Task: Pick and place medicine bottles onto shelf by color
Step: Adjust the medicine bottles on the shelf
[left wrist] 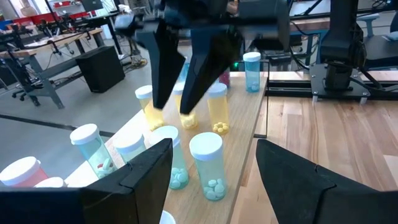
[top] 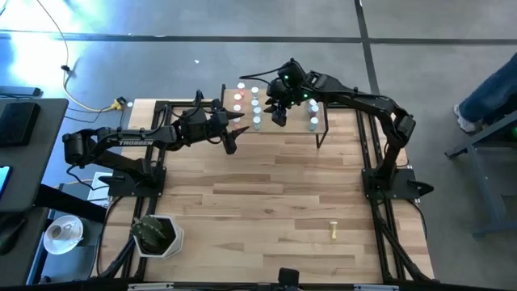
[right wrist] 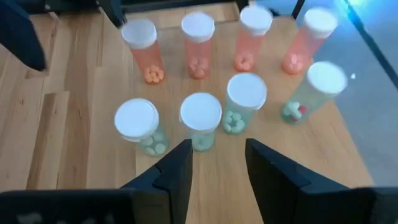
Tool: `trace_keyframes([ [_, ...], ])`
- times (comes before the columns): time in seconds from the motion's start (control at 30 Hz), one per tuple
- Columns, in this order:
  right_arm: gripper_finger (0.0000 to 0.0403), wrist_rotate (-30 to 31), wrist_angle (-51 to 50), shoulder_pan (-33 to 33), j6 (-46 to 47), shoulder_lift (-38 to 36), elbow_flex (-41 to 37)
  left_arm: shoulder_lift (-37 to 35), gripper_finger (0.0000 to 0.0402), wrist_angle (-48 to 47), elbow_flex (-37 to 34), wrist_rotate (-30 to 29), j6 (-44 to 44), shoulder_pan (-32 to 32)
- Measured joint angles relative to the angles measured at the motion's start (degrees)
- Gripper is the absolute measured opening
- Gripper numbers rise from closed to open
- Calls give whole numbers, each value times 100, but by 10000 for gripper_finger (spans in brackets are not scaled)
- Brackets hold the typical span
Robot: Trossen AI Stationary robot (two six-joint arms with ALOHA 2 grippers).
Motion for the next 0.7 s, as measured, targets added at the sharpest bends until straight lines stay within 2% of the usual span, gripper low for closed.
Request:
trace_keyframes([
  [0.4,140,17,-342,218,43,-710,0,0,223,-168,0,-7,2,0],
  [0.47,140,213,-467,267,43,-820,0,1,223,-189,0,-9,2,0],
  [0.6,140,1005,-677,297,41,-954,2,2,223,-203,0,-11,0,-15],
  [0.7,140,1234,-702,209,41,-964,2,1,223,-219,0,-22,0,-15],
])
